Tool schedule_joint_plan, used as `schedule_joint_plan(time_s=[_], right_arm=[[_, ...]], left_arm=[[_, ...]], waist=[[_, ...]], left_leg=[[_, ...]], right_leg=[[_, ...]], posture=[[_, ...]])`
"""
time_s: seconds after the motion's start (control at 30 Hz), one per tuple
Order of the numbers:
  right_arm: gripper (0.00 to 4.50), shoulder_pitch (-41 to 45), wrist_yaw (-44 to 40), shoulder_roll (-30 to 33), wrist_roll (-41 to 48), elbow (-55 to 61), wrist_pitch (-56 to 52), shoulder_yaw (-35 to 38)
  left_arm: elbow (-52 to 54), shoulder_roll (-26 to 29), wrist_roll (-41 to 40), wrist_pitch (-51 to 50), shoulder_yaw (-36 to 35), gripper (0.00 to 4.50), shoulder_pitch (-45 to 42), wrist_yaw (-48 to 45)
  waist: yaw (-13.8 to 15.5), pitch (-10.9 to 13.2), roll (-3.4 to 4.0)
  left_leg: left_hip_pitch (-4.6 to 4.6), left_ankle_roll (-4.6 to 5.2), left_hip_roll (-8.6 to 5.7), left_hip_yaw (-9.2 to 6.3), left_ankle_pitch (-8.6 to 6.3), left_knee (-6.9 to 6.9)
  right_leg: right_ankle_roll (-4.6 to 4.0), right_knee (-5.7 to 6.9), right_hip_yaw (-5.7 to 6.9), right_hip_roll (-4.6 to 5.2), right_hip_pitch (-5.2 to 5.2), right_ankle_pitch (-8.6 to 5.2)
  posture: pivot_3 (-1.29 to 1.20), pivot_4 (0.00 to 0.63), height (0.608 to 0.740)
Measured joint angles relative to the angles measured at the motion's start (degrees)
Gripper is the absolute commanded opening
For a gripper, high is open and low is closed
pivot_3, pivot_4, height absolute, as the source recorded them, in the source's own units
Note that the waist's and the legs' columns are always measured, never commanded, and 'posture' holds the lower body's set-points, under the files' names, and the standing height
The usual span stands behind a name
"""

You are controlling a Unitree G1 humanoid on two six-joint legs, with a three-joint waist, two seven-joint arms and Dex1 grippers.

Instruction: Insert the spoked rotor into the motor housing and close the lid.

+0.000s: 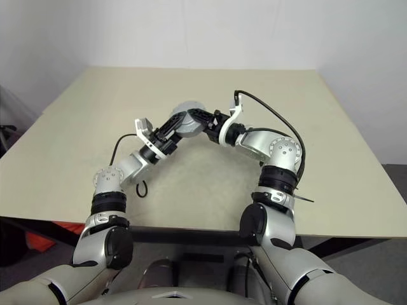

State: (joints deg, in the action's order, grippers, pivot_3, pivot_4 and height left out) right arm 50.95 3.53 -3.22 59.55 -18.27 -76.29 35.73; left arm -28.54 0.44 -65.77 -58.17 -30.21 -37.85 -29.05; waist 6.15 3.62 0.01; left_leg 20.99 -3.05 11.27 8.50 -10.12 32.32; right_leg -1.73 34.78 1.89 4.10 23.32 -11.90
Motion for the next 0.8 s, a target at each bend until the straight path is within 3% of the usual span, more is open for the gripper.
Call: schedule_joint_plan(time_s=[0.07,0.1,0.27,0.53,0.8], right_arm=[[2.10,-0.2,-1.1,0.1,-1.1,0.0,2.1,-1.8],[2.79,-0.4,-1.9,0.1,-1.7,0.0,3.5,-2.9],[4.45,-0.5,-2.3,2.1,-5.7,0.0,9.5,-6.1],[4.48,-2.8,-3.4,3.2,-10.1,0.9,15.4,-10.7],[4.48,-6.9,-5.7,5.9,-11.7,2.4,16.3,-12.4]], left_arm=[[0.0,0.0,-0.2,0.5,0.0,2.21,0.0,0.4],[0.0,0.0,-0.3,0.8,0.0,2.21,0.1,0.5],[0.2,0.4,1.8,1.5,1.0,2.21,1.8,2.2],[0.1,1.0,5.6,6.5,1.7,2.21,2.2,3.0],[0.7,6.7,8.9,16.2,-3.3,2.21,3.9,8.1]], waist=[[0.0,0.0,0.00],[0.0,0.0,0.00],[0.0,0.0,0.00],[0.0,0.0,-0.01],[-0.4,0.0,-0.01]], left_leg=[[0.00,0.00,0.01,0.00,0.00,0.01],[0.01,0.00,0.01,0.00,0.00,0.01],[0.05,0.00,-0.04,0.00,0.00,0.07],[0.07,0.01,-0.02,-0.03,0.00,0.14],[0.07,0.03,0.01,-0.03,-0.02,0.16]], right_leg=[[0.00,0.01,0.01,0.00,0.00,0.00],[0.00,0.01,0.01,0.00,0.00,0.01],[0.05,0.01,0.01,0.06,-0.01,0.03],[0.07,0.02,0.04,0.06,-0.01,0.07],[0.08,0.02,0.06,0.05,-0.01,0.09]], posture=[[0.00,0.000,0.740],[0.00,0.000,0.740],[0.00,0.000,0.740],[0.00,0.000,0.740],[0.00,0.000,0.740]])
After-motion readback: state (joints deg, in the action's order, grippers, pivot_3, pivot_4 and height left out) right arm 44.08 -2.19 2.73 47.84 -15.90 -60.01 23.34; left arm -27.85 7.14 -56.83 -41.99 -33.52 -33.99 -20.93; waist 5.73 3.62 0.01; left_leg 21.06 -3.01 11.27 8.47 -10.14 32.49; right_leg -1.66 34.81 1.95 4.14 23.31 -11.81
